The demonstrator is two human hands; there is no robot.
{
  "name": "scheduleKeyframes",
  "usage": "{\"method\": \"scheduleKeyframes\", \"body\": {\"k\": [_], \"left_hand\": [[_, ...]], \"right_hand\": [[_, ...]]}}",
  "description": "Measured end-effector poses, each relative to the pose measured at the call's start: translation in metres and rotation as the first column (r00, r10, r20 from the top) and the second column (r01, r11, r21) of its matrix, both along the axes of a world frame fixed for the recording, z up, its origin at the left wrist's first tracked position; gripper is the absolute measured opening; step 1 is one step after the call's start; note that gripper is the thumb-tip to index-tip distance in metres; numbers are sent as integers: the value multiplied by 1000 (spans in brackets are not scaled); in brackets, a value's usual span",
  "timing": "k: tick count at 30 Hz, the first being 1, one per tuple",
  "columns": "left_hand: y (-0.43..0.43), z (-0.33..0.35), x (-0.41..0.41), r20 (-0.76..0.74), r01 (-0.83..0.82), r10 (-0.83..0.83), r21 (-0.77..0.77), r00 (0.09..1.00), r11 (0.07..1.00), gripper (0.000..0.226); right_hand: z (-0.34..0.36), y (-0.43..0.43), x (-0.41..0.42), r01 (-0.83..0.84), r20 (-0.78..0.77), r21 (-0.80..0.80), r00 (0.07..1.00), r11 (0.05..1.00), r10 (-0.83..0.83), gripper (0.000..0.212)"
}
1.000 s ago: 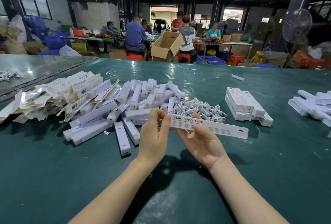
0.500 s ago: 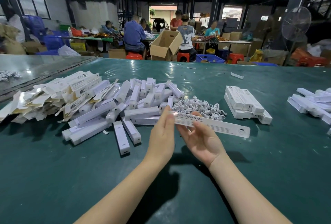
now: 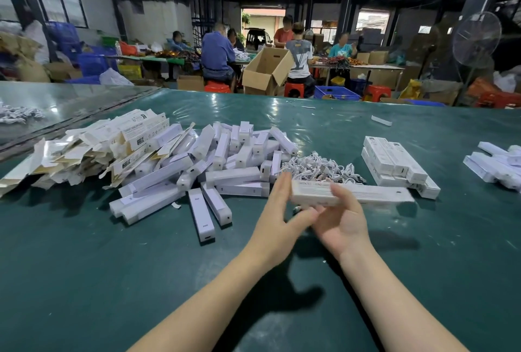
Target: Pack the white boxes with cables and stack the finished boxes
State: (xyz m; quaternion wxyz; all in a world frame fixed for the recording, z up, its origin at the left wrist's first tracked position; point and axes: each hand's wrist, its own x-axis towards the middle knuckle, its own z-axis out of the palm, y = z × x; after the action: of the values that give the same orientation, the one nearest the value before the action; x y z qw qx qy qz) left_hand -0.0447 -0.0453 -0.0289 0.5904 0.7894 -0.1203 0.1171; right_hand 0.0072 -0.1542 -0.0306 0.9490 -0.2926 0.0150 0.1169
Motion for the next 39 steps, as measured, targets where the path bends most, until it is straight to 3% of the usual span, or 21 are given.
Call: {"method": "scheduleKeyframes", "body": {"k": [1,2,3,4,5,6,7,8,9,11,13,16,20,23,28,29,31,33,34,36,39], "left_hand": [[4,-3,1,48,-95,85,292,995,952,75],[10,-5,3,158,-235,178,512,971,827,64],[19,-2,6,283,-380,256,607,924,698,50],[27,3,8,338,-483,346,628,875,610,37],[38,8,11,339,-558,457,639,822,529,31],[52,11,14,310,-596,568,678,762,430,30],[68,14,17,259,-583,658,739,707,337,33],[84,14,19,192,-540,724,793,662,283,38],[97,12,19,109,-484,765,827,635,284,44],[111,4,18,-14,-399,781,854,624,334,58],[107,-3,22,18,-381,764,874,645,302,70],[88,-8,26,128,-442,745,864,655,240,80],[87,-9,31,126,-441,745,864,655,242,69],[91,-6,30,94,-391,739,888,667,240,52],[96,9,23,82,-540,779,766,622,350,40],[98,13,22,107,-601,777,702,620,383,33],[100,21,21,118,-690,736,471,667,550,29],[97,27,22,-13,-648,651,85,759,757,32],[94,30,23,-105,-585,575,-144,811,798,31],[87,33,24,-208,-443,391,-462,896,769,23],[79,29,24,-191,-277,201,-609,961,743,12]], "right_hand": [[0,-4,4,112,-34,-45,993,993,-114,5],[0,-8,6,224,-29,-138,973,965,-230,5],[2,-13,8,338,25,-274,938,901,-345,4],[3,-16,9,459,148,-463,883,758,-445,3],[3,-19,7,578,351,-644,805,501,-478,8],[2,-18,4,679,578,-709,715,193,-393,13],[1,-15,0,755,745,-653,626,-60,-233,18],[0,-9,-5,803,823,-565,566,-190,-55,19],[-1,-2,-9,820,826,-521,554,-236,100,23],[-2,8,-12,775,723,-560,630,-293,283,41],[-4,8,-11,741,649,-571,671,-352,358,47],[-4,1,-10,723,632,-575,690,-383,353,41],[-3,-3,-12,636,545,-601,769,-484,334,38],[-4,-2,-12,611,500,-605,790,-510,354,37],[-5,-4,-7,607,528,-637,792,-475,305,33],[-5,-5,-6,605,539,-654,794,-454,283,31],[-4,-7,-6,596,546,-688,801,-413,247,31],[-4,-8,-7,593,551,-715,804,-370,224,31],[-4,-8,-7,598,558,-719,800,-353,220,30],[-4,-8,-8,616,574,-714,787,-332,226,30],[-3,-6,-10,630,564,-699,777,-339,280,35]]}}
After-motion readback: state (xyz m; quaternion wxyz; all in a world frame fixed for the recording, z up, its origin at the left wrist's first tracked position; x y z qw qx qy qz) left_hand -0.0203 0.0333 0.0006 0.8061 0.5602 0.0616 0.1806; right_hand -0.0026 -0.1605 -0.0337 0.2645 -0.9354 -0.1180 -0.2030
